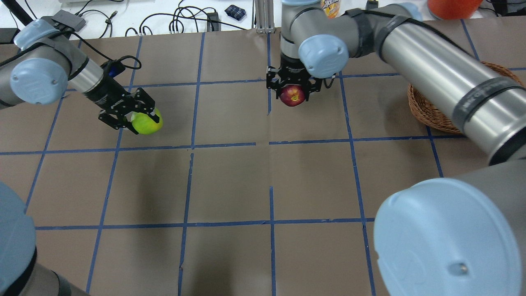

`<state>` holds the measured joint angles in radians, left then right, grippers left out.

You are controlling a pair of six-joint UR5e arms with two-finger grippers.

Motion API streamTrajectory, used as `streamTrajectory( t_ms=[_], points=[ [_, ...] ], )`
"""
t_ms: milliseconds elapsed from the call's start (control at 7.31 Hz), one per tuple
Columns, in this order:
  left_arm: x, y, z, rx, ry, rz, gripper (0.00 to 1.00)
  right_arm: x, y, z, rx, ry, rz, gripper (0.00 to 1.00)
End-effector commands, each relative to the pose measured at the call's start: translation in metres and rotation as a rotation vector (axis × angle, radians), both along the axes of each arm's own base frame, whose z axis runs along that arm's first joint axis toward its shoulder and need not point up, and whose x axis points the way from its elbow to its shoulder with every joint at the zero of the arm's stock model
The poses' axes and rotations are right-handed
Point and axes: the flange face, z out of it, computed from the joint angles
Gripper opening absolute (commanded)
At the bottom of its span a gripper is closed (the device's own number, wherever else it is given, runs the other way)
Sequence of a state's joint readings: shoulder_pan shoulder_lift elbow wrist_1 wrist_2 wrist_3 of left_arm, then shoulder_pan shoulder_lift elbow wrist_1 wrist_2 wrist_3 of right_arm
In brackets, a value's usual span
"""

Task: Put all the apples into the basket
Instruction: 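Carry dark apple to basket while left carries green apple to center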

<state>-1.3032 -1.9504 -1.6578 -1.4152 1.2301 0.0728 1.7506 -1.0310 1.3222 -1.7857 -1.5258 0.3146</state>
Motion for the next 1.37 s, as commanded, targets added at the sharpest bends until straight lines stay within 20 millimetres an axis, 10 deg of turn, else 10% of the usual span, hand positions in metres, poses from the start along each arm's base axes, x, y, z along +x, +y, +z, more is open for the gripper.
streamTrajectory(
  t_ms=[0, 274, 821, 958, 1232],
  points=[
    [-0.135, 0.001, 0.0, -0.024, 0.025, 0.038, 0.11, -0.153, -0.013, 0.049, 0.018, 0.004, -0.074, 0.0],
    [-0.261, 0.022, -0.024, -0.167, -0.056, 0.027, 0.11, -0.287, -0.024, 0.042, 0.001, -0.014, -0.073, 0.0],
    [-0.331, 0.039, -0.079, -0.147, -0.075, 0.086, 0.15, -0.429, -0.043, -0.038, -0.029, 0.009, -0.001, 0.0],
    [-0.334, 0.041, -0.079, -0.132, -0.075, 0.123, 0.8, -0.436, -0.041, -0.042, -0.022, 0.008, 0.056, 0.0],
    [-0.328, 0.034, -0.048, -0.173, -0.063, 0.159, 1.0, -0.461, -0.035, -0.063, 0.005, -0.009, 0.032, 0.0]
  ],
)
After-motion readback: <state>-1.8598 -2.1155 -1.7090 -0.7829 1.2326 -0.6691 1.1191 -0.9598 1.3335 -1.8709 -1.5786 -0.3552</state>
